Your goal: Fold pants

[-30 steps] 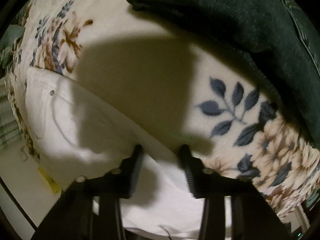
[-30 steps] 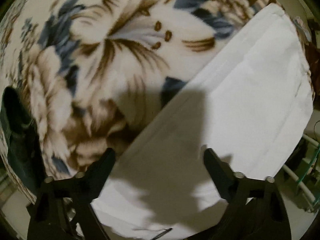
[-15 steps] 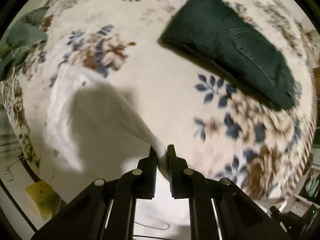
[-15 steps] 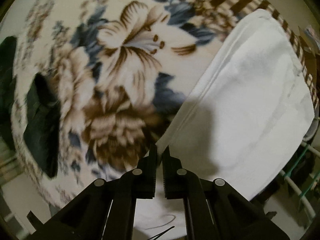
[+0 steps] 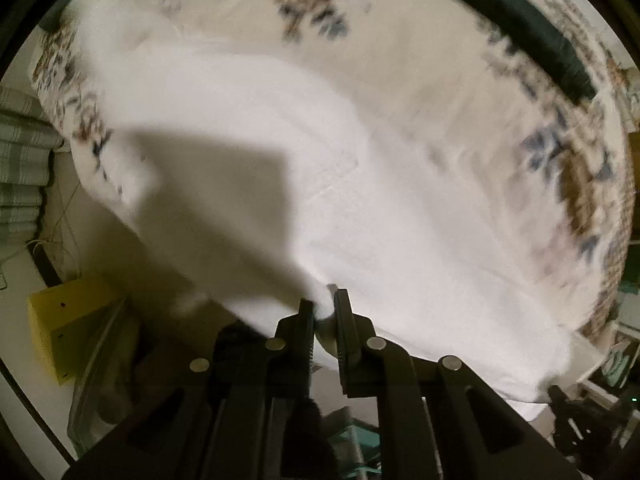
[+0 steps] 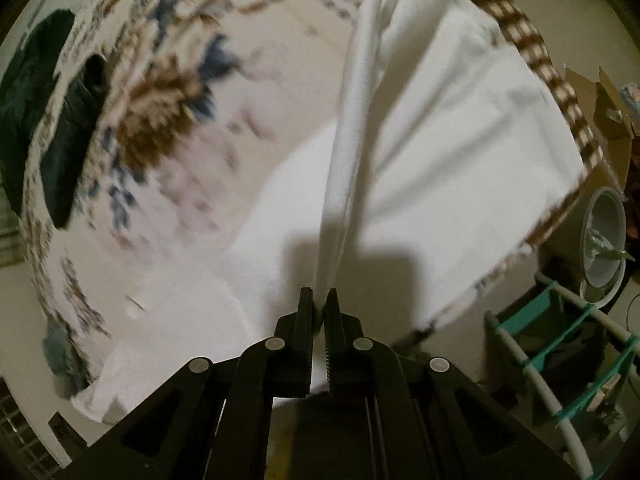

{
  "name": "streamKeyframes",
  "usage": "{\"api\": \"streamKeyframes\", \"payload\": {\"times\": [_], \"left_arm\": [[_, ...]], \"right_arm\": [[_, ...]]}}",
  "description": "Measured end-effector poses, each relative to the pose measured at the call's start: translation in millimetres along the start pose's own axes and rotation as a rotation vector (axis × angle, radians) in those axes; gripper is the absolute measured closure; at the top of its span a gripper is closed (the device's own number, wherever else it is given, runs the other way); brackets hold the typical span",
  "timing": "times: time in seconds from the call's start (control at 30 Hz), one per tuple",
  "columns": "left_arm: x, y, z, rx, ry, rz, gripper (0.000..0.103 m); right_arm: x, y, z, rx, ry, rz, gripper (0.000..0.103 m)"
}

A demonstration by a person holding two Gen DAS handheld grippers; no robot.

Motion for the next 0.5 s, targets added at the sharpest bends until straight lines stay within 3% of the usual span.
{"api": "streamKeyframes", "payload": {"times": [0.13,0.23,0.33,0.37,0.5], "left_arm": [[-6,-40,6,-0.04,0.011,-0.006,0.092],[-7,-45,2,-0.018,0.029,0.026,0.091],[-5,-35,2,0.015,0.017,0.048,0.085],[-4,-31,2,0.026,0.014,0.05,0.081],[3,-22,2,0.063,-0.008,0.027,0.027]], "right_arm": [[27,-31,10,-0.003,0.038,0.041,0.098],[44,-56,13,-0.051,0.039,0.054,0.093],[68,-62,8,-0.103,0.01,0.037,0.067],[77,-58,5,-0.1,-0.001,0.02,0.053],[116,-20,-25,0.019,-0.071,-0.035,0.037]]}}
Point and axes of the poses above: each gripper's, at about its wrist camera, not at the fingertips, and y roughly against the way its jaws point, x to its right, z to its underside, the point moved 2 cm from there along -y, roughly the way its jaws point, and after that the axes turned 14 degrees about -y, right-handed, at the moved point
